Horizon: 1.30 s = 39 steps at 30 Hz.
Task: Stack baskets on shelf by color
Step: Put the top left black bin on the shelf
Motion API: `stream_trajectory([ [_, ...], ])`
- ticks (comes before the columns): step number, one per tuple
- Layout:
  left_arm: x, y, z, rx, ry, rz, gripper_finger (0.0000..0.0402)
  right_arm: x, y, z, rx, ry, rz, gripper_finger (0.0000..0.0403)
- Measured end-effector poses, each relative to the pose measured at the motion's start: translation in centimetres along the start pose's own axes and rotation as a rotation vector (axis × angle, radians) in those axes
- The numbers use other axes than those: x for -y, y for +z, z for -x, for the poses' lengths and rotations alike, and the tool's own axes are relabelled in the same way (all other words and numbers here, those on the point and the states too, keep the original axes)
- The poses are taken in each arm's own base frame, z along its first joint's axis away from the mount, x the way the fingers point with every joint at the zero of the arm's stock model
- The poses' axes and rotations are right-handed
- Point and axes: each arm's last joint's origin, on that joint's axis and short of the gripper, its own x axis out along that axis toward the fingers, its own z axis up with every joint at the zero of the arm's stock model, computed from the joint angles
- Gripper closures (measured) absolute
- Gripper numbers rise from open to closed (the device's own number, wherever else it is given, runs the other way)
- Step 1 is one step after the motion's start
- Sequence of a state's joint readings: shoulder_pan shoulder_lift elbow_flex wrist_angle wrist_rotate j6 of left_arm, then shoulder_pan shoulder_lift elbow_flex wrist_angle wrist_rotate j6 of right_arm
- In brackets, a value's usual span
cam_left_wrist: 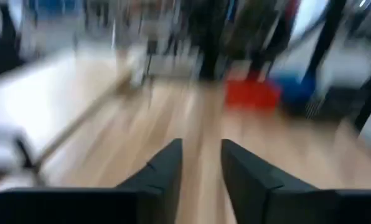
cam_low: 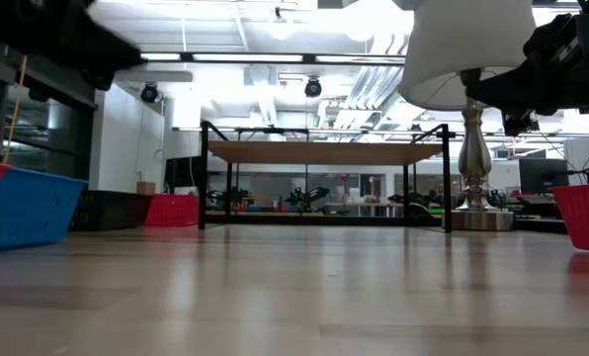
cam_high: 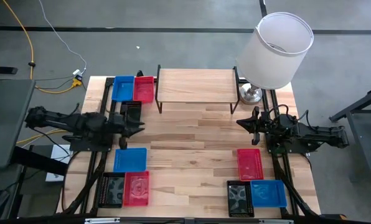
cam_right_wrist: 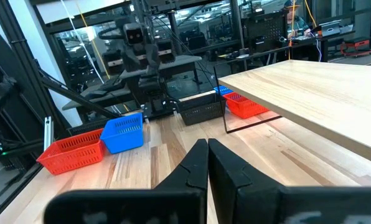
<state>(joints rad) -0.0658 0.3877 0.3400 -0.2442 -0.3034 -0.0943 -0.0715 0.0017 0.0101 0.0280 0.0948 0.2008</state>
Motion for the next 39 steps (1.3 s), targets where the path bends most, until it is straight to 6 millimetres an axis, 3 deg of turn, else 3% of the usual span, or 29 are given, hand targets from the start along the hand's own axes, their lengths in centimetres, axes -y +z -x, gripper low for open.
stream_trajectory([
  [3, 0.0, 0.9, -0.1, -0.299, 0.094, -0.021, 0.0249, 0.0, 0.0, 0.0, -0.001, 0.0, 0.0, 0.0402],
  [8, 0.6, 2.8, -1.8, -0.496, 0.15, 0.0, 0.0213, 0.0, 0.0, 0.0, -0.001, 0.0, 0.0, 0.0402],
  [18, 0.7, 3.7, -5.7, -0.986, 0.306, 0.03, 0.021, 0.0, 0.0, 0.0, -0.006, -0.001, 0.001, 0.0402],
  [25, -0.8, 2.5, -6.4, -1.335, 0.354, -0.104, 0.0211, 0.0, -0.1, -0.1, -0.011, -0.002, 0.001, 0.0402],
  [32, -1.8, 0.3, -7.9, -1.374, 0.261, -0.327, 0.0211, 0.0, -0.1, -0.1, -0.011, -0.002, 0.001, 0.0402],
  [39, -1.8, -1.7, -8.0, -1.389, 0.157, -0.346, 0.0211, 0.0, -0.1, -0.1, -0.011, -0.002, 0.001, 0.0402],
])
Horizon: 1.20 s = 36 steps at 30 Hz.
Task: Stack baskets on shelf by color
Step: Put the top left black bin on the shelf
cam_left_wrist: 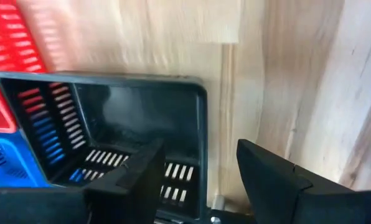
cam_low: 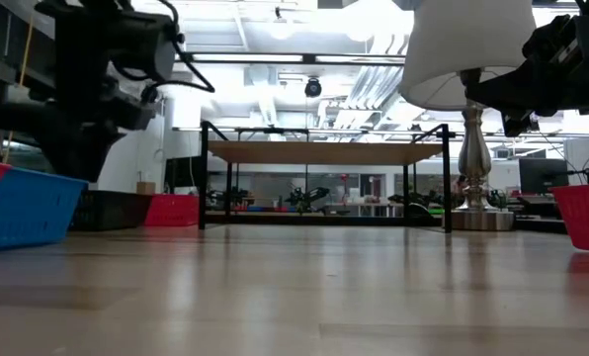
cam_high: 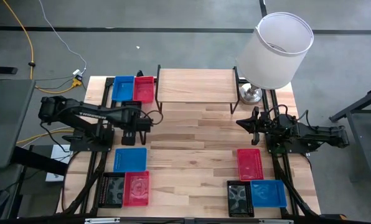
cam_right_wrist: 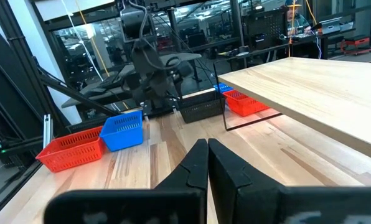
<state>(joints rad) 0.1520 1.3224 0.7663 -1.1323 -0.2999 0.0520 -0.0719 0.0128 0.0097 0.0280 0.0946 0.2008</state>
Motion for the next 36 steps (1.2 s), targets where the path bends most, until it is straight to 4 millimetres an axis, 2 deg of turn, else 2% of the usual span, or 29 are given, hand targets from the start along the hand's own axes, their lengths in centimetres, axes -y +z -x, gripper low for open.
stream_trajectory([
  [5, -0.1, 0.1, -0.1, 0.008, 0.056, 0.01, 0.0211, 0.0, 0.0, 0.0, 0.0, 0.0, 0.0, 0.0402],
  [15, -0.3, 0.4, -0.6, -0.016, 0.047, 0.019, 0.0211, 0.0, 0.0, 0.0, 0.0, 0.0, 0.0, 0.0402],
  [31, -0.3, 2.2, -4.0, -0.175, 0.019, -0.003, 0.0212, 0.0, 0.0, 0.0, 0.0, 0.0, 0.0, 0.0402],
  [36, -0.2, 2.4, -4.4, -0.194, 0.03, -0.034, 0.0246, 0.0, 0.0, 0.0, 0.0, 0.0, 0.0, 0.0402],
])
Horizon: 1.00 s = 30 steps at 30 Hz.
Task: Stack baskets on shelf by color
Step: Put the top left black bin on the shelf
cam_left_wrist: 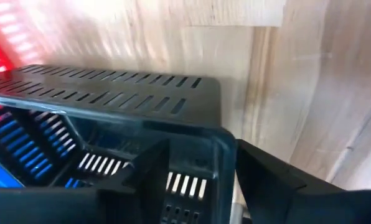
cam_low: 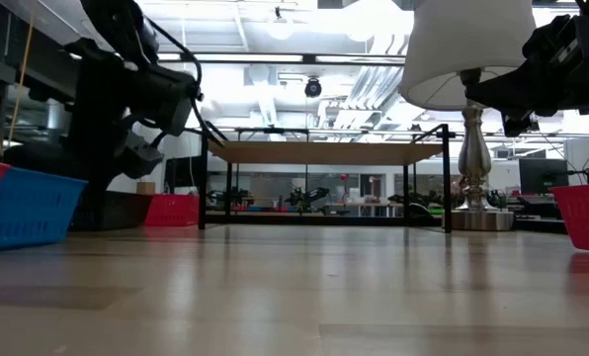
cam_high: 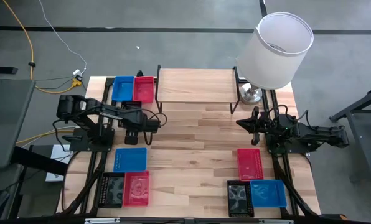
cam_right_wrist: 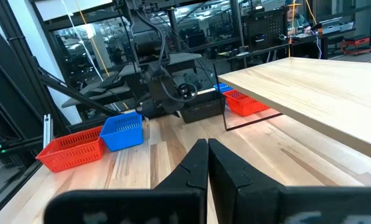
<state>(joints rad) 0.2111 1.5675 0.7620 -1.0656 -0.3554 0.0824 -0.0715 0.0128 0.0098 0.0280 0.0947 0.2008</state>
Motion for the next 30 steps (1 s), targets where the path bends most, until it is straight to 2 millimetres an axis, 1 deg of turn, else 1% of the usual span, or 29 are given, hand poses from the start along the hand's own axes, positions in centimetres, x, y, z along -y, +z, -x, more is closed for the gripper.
stream_trajectory([
  [3, 0.0, -0.1, 0.1, -0.003, 0.003, -0.002, 0.03, 0.0, 0.0, 0.0, 0.0, 0.0, 0.0, 0.0402],
  [6, -0.1, -0.5, 0.6, -0.022, -0.01, 0.007, 0.0375, 0.0, 0.0, 0.0, 0.0, 0.0, 0.0, 0.0402],
  [7, -0.2, -0.5, 0.9, -0.03, -0.019, 0.023, 0.0388, 0.0, 0.0, 0.0, 0.0, 0.0, 0.0, 0.0402],
  [10, -0.5, -0.9, 2.2, -0.061, -0.043, 0.022, 0.0389, 0.0, 0.0, 0.0, 0.0, 0.0, 0.0, 0.0402],
  [12, -0.6, -1.0, 3.4, -0.064, -0.05, 0.021, 0.0396, 0.0, 0.0, 0.0, 0.0, 0.0, 0.0, 0.0402],
  [20, -1.1, -2.5, 9.7, -0.069, -0.146, 0.089, 0.04, 0.0, 0.0, 0.0, 0.0, 0.0, 0.0, 0.0402],
  [22, -1.1, -2.4, 11.3, 0.002, -0.179, 0.119, 0.04, 0.0, 0.0, 0.0, 0.0, 0.0, 0.0, 0.0402],
  [25, -1.2, -2.9, 14.2, 0.123, -0.231, 0.139, 0.04, 0.0, 0.0, 0.0, 0.0, 0.0, 0.0, 0.0402],
  [28, -1.1, -3.2, 17.3, 0.251, -0.192, 0.15, 0.0401, 0.0, 0.0, 0.0, 0.0, 0.0, 0.0, 0.0402],
  [30, -1.3, -3.8, 19.8, 0.364, -0.159, 0.148, 0.0401, 0.0, 0.0, 0.0, 0.0, 0.0, 0.0, 0.0402],
])
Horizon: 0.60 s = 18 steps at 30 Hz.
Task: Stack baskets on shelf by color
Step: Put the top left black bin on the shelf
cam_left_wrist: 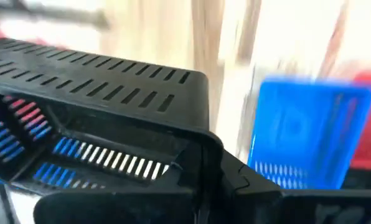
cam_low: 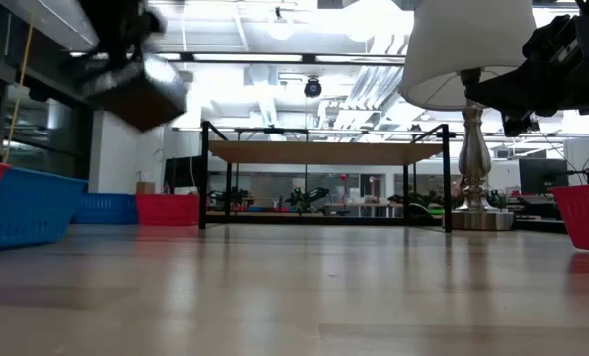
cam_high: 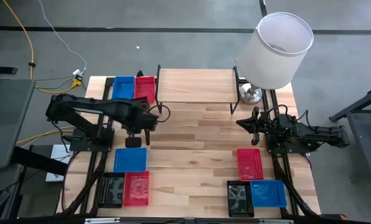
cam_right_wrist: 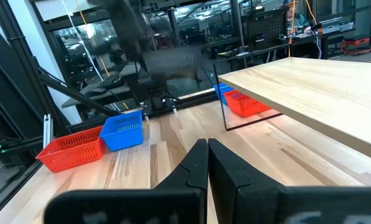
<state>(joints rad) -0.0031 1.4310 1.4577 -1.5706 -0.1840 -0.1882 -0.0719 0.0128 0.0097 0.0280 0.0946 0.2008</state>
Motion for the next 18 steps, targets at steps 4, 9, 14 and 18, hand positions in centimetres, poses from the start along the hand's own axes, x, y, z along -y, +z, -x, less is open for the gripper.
stream_trajectory([
  [4, 0.4, 0.5, 4.2, 0.214, 0.11, -0.03, 0.0401, 0.0, 0.0, 0.0, 0.0, 0.0, 0.0, 0.0402],
  [9, 0.6, 2.7, 6.2, 0.456, 0.211, -0.072, 0.0401, 0.0, 0.0, 0.0, 0.0, 0.001, 0.0, 0.0402],
  [14, -0.4, 6.4, 4.2, 0.469, 0.293, -0.109, 0.0401, 0.0, 0.0, 0.0, 0.001, 0.0, 0.0, 0.0402],
  [18, -2.3, 9.4, 1.3, 0.33, 0.341, -0.102, 0.0401, 0.0, 0.0, 0.0, -0.002, 0.0, 0.0, 0.0402],
])
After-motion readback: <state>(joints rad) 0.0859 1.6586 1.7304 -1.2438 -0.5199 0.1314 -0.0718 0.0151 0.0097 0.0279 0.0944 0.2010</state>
